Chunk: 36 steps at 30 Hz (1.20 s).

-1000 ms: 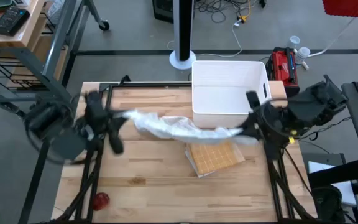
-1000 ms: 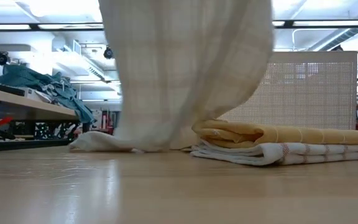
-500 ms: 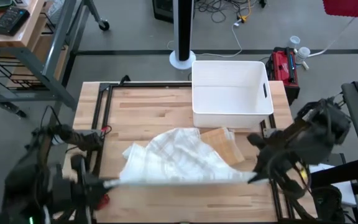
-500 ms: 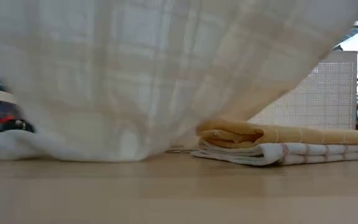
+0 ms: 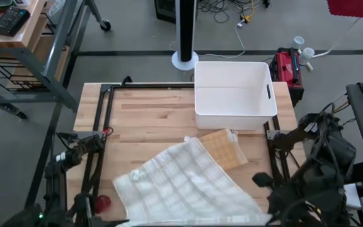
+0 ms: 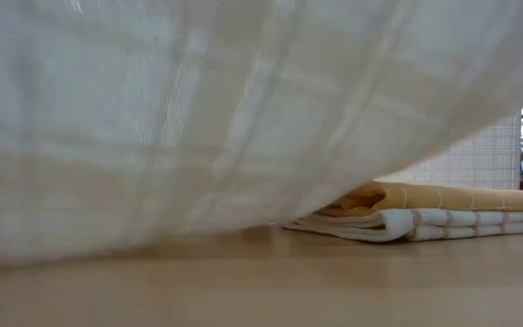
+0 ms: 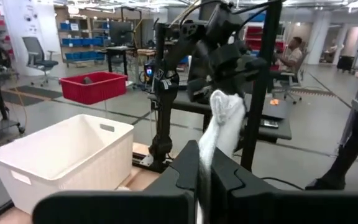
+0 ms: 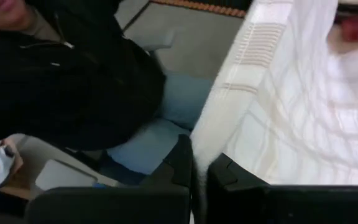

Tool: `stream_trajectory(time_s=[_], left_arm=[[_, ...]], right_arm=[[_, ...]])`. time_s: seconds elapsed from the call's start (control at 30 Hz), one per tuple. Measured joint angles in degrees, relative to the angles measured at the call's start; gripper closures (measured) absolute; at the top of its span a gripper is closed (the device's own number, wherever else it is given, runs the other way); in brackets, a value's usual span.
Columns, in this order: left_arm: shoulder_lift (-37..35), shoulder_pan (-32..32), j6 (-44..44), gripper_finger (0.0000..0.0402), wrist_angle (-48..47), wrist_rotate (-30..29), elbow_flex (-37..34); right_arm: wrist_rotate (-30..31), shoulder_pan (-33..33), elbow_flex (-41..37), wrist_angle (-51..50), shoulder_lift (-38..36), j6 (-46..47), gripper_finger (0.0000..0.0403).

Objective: Fold towel
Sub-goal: Fold the white checkered towel

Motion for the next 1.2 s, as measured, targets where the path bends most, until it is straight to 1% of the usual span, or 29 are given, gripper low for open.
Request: stream_trajectory(time_s=[0.07, 0.13, 0.2, 0.23, 0.3, 0.33, 0.43, 0.53, 0.6, 0.67, 0.8, 0.93, 1.07, 1.13, 1.2], left_arm=[[0.1, 0.0, 0.3, 0.0401, -2.3, 1.7, 0.1], [0.1, 0.0, -1.8, 0.0401, -6.1, 3.7, 0.1], [0.2, 0.0, -5.1, 0.0402, -9.8, 6.3, 0.1], [0.2, 0.0, -7.0, 0.0401, -11.9, 8.2, 0.1], [0.5, 0.1, -12.0, 0.0401, -16.2, 10.7, 0.1], [0.8, 0.1, -15.3, 0.0401, -18.7, 11.1, 0.1], [2.0, 0.2, -25.5, 0.0401, -27.2, 10.4, 0.1], [4.0, 0.1, -36.1, 0.0401, -33.8, 7.2, 0.1], [5.6, 0.1, -42.0, 0.0401, -36.5, 5.8, 0.1], [7.5, -0.1, -46.5, 0.0401, -37.6, 5.0, 0.1], [10.9, -0.3, -52.7, 0.0401, -37.6, 4.5, 0.1], [13.1, -0.6, -57.7, 0.0401, -37.5, 1.3, 0.1], [15.1, -0.7, -61.8, 0.0401, -37.8, 1.0, 0.1], [16.0, -0.7, -63.2, 0.0401, -37.8, 0.8, 0.1], [16.7, -0.7, -63.8, 0.0401, -37.7, 0.7, 0.1]], right_arm=[[0.5, 1.2, 0.0, 2.2, 0.6, 0.0, 0.0403], [1.8, 2.1, 0.0, 2.4, 0.9, -0.2, 0.0403], [6.0, 3.3, 0.0, 1.8, 1.1, -0.1, 0.0403], [7.1, 3.9, 0.0, 1.6, 1.3, 0.2, 0.0403], [7.3, 5.0, 0.0, 0.5, 1.6, 1.1, 0.0403], [7.3, 5.6, 0.0, -0.2, 2.0, 1.8, 0.0403], [5.7, 7.9, 0.0, -0.2, 3.5, 4.5, 0.0403], [5.2, 9.6, 0.0, -0.6, 5.3, 5.0, 0.0403], [4.8, 10.1, 0.0, -0.8, 6.6, 4.9, 0.0403], [4.4, 10.2, 0.0, -2.0, 8.0, 4.9, 0.0403], [3.8, 10.0, 0.0, -4.7, 10.4, 5.1, 0.0403], [4.2, 9.8, -0.1, -7.9, 12.0, 8.7, 0.0403], [4.6, 9.9, -0.1, -9.4, 13.3, 11.3, 0.0403], [6.3, 9.9, -0.2, -10.9, 14.3, 10.1, 0.0403], [10.0, 9.8, -0.2, -14.5, 14.9, 8.3, 0.0403]])
